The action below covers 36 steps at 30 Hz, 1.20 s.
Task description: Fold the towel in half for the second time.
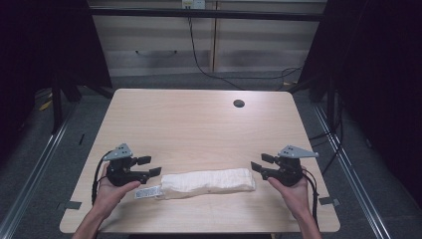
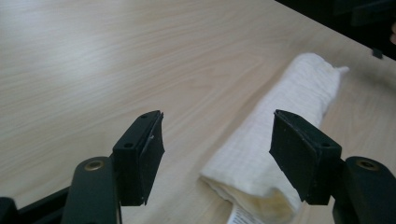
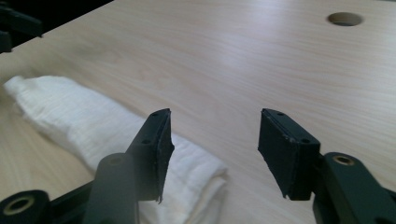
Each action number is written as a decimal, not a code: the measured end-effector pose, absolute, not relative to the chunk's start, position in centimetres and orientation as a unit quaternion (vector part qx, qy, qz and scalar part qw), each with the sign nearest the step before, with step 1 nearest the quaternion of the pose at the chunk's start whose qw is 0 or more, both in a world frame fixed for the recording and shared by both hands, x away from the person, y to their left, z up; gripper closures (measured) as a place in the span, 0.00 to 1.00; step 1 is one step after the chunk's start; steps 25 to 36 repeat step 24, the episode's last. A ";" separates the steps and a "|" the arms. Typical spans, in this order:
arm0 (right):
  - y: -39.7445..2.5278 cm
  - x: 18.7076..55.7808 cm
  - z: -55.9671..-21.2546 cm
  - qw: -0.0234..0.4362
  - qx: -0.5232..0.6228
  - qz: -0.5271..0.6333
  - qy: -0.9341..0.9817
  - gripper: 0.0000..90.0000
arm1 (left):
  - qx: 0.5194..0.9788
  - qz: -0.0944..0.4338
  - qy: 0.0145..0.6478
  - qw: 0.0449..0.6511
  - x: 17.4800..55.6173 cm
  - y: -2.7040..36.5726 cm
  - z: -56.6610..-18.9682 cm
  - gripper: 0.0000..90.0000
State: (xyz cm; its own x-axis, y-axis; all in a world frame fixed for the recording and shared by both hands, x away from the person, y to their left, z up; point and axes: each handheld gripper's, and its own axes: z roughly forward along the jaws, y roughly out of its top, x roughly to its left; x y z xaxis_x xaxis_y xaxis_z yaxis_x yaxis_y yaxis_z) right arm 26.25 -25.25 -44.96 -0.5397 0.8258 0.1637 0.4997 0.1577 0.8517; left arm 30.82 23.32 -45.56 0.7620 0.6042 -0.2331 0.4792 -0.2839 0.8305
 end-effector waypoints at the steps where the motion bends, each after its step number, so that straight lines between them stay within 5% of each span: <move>1: -25.6 26.2 -44.9 0.179 0.454 0.466 0.738 0.47 | 0.786 0.070 0.367 0.493 31.0 24.1 -45.4 0.38; 17: -29.9 24.8 -46.7 0.206 0.518 0.443 0.702 0.39 | 0.763 0.111 0.435 0.466 29.5 29.4 -47.0 0.31; 36: -30.4 25.0 -48.0 0.206 0.535 0.413 0.708 0.34 | 0.762 0.119 0.438 0.461 29.3 29.4 -47.6 0.30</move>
